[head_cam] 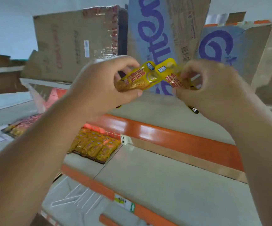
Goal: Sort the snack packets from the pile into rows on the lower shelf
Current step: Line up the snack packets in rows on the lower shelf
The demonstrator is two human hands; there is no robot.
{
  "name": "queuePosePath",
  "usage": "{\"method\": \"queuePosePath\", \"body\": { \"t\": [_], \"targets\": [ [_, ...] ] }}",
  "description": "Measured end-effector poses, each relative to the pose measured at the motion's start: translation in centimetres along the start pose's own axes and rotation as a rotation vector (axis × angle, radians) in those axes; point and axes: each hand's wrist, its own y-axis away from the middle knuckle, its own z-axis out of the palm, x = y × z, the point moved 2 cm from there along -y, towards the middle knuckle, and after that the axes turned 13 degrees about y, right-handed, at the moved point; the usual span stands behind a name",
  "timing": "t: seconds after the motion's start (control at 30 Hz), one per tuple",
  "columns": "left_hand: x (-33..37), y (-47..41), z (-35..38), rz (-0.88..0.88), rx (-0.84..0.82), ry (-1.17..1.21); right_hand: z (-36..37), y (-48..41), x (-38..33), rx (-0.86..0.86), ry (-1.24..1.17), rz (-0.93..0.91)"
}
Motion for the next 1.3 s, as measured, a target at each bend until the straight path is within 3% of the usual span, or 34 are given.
{"method": "queuePosePath", "body": {
  "t": [0.37,0.67,0.97,1.3],
  "targets": [
    [-8.9,9.4,-13.0,-0.138,0.251,-0.074,9.4,-1.1,-17.8,-0.048,-0.226,-0.102],
    [-20.7,17.3,-21.5,-0.285,0.204,-0.064,20.8,0.2,-30.9,-0.083,-0.360,0.012],
    [-28.6,21.2,-19.8,-0.444,0.105,-0.012,29.1,2.3,-34.1,-0.238,-0.306,0.134],
    [-38.8,23.9,-11.9,-0.626,-0.041,0.065,39.8,4.6,-29.0,-0.303,-0.087,0.312]
  ]
}}
